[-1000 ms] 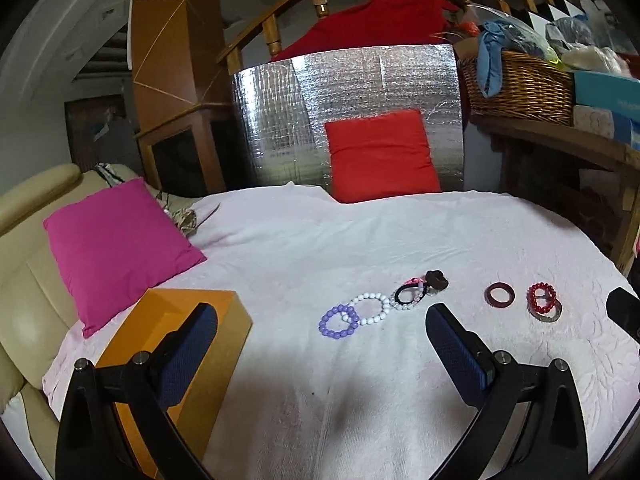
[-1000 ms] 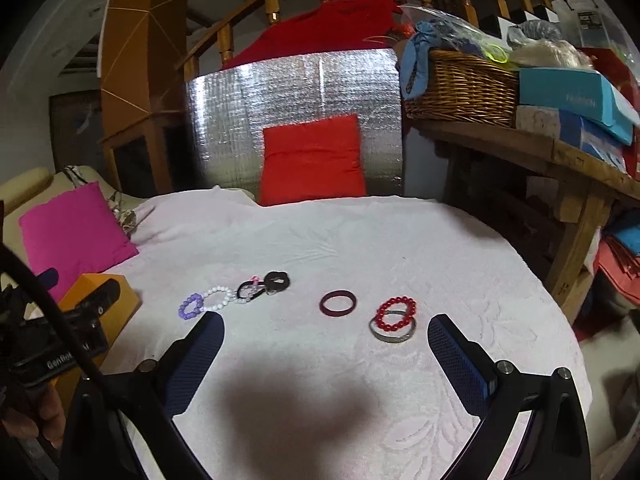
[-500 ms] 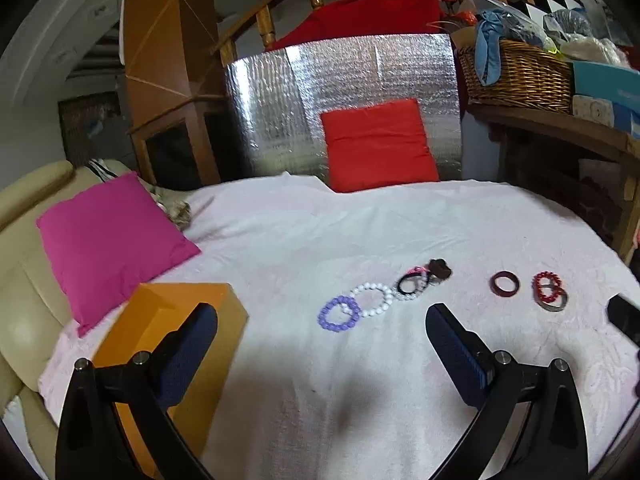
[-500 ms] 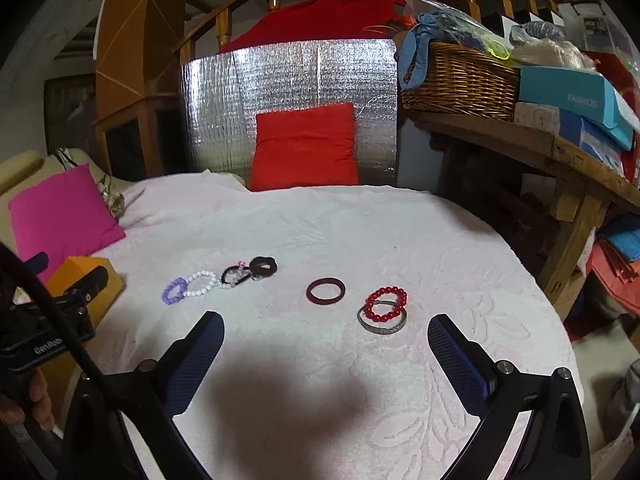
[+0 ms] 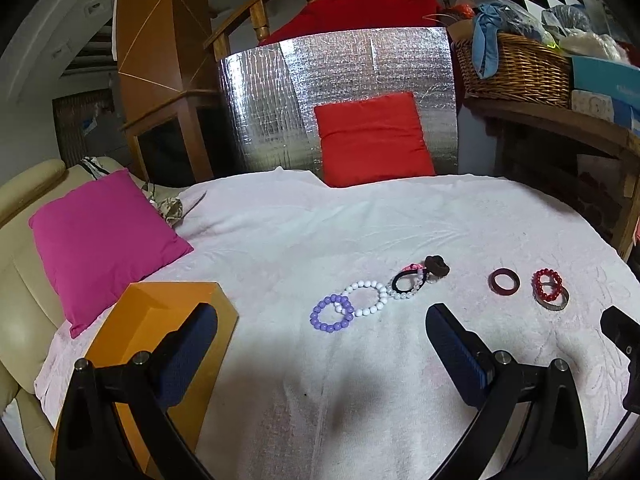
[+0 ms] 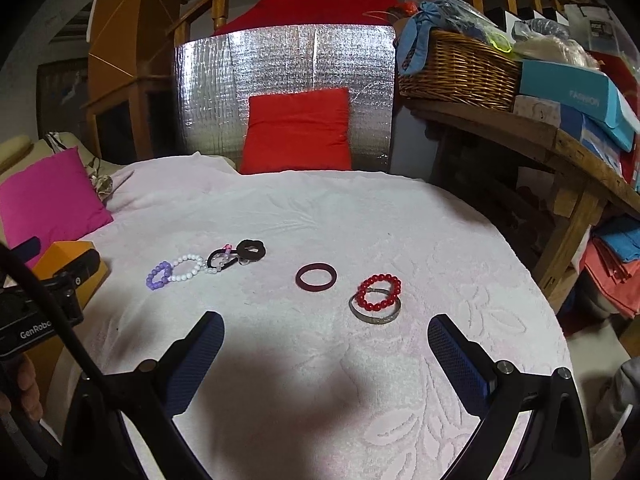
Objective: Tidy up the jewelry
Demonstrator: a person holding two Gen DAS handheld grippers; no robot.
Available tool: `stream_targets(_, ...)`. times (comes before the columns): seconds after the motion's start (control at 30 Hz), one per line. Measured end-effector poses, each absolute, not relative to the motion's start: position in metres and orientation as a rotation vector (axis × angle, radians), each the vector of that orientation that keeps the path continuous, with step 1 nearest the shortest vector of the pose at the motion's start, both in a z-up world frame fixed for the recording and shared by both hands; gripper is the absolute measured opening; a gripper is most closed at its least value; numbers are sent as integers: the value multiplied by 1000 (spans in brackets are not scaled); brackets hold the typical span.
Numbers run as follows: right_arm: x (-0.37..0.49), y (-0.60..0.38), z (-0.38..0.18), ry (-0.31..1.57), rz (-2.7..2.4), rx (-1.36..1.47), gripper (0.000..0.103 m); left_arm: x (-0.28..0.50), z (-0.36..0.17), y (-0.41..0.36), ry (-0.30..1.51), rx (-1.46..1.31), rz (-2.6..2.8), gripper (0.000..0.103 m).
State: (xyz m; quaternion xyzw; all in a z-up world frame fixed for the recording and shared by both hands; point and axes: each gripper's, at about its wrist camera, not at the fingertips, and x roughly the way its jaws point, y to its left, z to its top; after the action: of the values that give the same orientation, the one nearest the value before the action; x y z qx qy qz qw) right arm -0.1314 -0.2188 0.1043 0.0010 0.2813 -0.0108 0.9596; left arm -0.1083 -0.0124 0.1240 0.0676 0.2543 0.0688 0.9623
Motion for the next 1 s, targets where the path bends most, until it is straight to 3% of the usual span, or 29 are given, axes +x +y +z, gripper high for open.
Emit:
stream_targets(0.7, -122, -229, 101, 604, -28, 26, 103, -97, 114, -18, 554, 175, 131, 103)
stream_targets(0.9, -85, -247, 100, 657, 88, 108, 103, -52, 91, 21, 729, 79, 87, 103)
stream_targets(1.0, -51, -257, 90, 724, 145, 178, 92, -32, 82, 46, 781, 10, 117, 103)
